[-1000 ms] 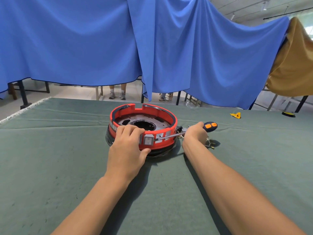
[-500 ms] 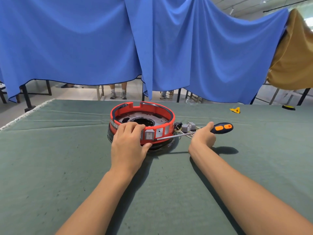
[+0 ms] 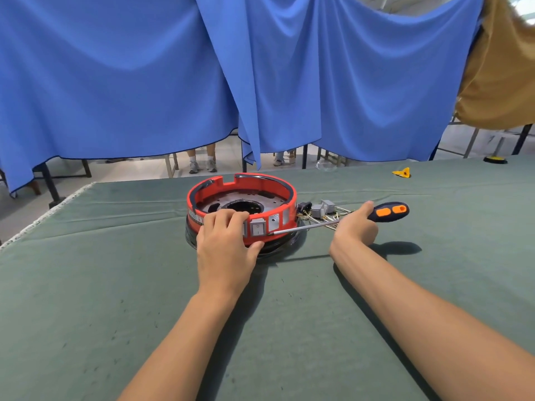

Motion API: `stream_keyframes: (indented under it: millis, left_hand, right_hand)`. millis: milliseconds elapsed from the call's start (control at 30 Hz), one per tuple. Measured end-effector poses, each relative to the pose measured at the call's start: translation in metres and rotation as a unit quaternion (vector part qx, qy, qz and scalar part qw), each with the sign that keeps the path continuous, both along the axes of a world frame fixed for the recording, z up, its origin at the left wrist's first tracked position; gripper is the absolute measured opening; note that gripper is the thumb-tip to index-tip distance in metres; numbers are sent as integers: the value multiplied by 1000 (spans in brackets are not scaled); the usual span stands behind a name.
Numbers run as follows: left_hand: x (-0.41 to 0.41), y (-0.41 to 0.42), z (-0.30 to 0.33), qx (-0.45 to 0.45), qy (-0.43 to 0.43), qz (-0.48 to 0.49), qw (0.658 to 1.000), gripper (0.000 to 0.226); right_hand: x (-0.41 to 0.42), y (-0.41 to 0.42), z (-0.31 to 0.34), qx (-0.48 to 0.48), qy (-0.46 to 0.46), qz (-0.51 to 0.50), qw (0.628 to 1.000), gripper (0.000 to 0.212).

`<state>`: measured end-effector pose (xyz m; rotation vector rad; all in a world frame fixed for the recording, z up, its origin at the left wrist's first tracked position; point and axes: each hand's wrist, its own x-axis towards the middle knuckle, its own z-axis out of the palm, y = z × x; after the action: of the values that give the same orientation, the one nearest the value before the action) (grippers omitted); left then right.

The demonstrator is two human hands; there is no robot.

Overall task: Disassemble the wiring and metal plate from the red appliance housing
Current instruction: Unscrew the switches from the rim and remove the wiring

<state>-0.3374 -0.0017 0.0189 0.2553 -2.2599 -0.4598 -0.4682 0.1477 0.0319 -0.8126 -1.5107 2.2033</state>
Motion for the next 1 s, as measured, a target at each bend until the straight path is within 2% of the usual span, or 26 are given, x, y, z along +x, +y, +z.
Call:
stream_keyframes:
  millis: [433, 667, 1000]
  left_hand:
    - [-1, 5, 2, -3, -11, 11, 1000, 55]
    - [0, 7, 4, -7, -17, 11, 1000, 52]
    - [-3, 6, 4, -37, -27, 5, 999, 49]
  right_hand:
    - [2, 4, 0, -14, 10, -32, 999, 33]
    - [7, 2, -5, -10, 28, -35, 999, 36]
    - [-8, -12, 7, 21, -32, -13, 999, 53]
